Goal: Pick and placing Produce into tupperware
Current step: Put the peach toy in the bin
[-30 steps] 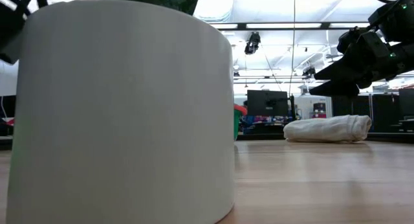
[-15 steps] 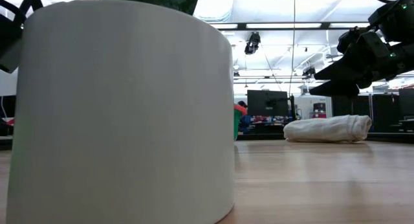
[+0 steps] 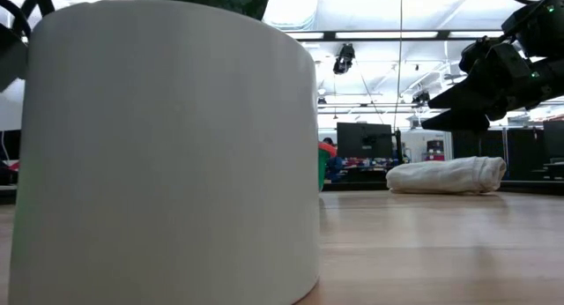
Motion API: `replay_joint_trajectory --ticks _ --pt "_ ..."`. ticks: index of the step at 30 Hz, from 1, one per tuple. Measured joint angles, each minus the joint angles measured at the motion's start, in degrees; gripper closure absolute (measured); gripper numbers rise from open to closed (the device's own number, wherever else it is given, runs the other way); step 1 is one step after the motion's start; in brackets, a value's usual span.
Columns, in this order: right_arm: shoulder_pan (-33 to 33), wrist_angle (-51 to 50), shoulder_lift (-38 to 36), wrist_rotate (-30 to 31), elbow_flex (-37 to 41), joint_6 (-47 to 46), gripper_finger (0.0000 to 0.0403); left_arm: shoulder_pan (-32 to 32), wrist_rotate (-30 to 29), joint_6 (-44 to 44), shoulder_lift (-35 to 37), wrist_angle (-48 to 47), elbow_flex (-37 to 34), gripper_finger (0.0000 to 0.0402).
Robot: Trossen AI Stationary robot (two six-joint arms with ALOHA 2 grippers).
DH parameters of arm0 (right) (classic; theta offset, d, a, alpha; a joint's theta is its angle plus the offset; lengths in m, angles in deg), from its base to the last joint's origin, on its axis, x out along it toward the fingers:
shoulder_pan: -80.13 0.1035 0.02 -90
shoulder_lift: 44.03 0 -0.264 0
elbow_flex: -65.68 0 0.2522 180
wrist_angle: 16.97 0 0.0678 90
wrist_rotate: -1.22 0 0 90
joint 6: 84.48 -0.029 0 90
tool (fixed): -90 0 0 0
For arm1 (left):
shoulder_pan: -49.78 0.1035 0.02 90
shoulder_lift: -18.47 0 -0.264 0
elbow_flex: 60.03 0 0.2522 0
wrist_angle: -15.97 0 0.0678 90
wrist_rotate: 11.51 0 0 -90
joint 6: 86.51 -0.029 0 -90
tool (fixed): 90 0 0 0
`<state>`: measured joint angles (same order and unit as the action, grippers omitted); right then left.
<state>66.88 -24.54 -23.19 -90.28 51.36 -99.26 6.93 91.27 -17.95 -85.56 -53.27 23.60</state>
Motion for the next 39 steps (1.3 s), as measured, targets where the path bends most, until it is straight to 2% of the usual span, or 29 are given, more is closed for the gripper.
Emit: replay_joint_trajectory --ticks 10,15,19,24,28,32,35,39 --pt "0.00 -0.09 0.00 -0.13 0.00 0.00 0.0076 -0.08 0.40 0.70 6.91 -10.73 -0.02 0.0175" --pt "0.00 -0.13 0.00 -0.13 0.00 0.00 0.0076 -0.09 -5.21 2.56 11.89 -15.13 -0.02 0.0175" --pt "0.00 -0.21 0.00 -0.14 0.00 0.00 0.0076 -0.09 -11.65 3.12 16.51 -16.06 -0.02 0.0175" --pt "0.00 -0.20 -0.01 -0.12 0.00 0.24 0.0076 -0.27 -22.99 1.53 22.05 -16.05 -0.02 0.0175" --pt "0.00 -0.22 -0.02 -0.11 0.00 0.23 0.0076 -0.24 -38.27 -1.35 25.55 -15.98 -0.09 0.0175" --pt "0.00 -0.50 0.00 -0.11 0.00 0.22 0.0076 -0.04 -53.66 -9.36 27.34 -14.95 -0.35 0.0175" --pt "0.00 -0.50 0.00 -0.11 0.00 0.22 0.0076 1.70 -58.87 -15.11 28.40 -14.82 -0.92 0.0175" --pt "-0.01 -0.48 0.00 0.09 0.00 -0.05 0.0076 5.49 -61.08 -20.25 30.60 -12.19 -2.36 0.0175"
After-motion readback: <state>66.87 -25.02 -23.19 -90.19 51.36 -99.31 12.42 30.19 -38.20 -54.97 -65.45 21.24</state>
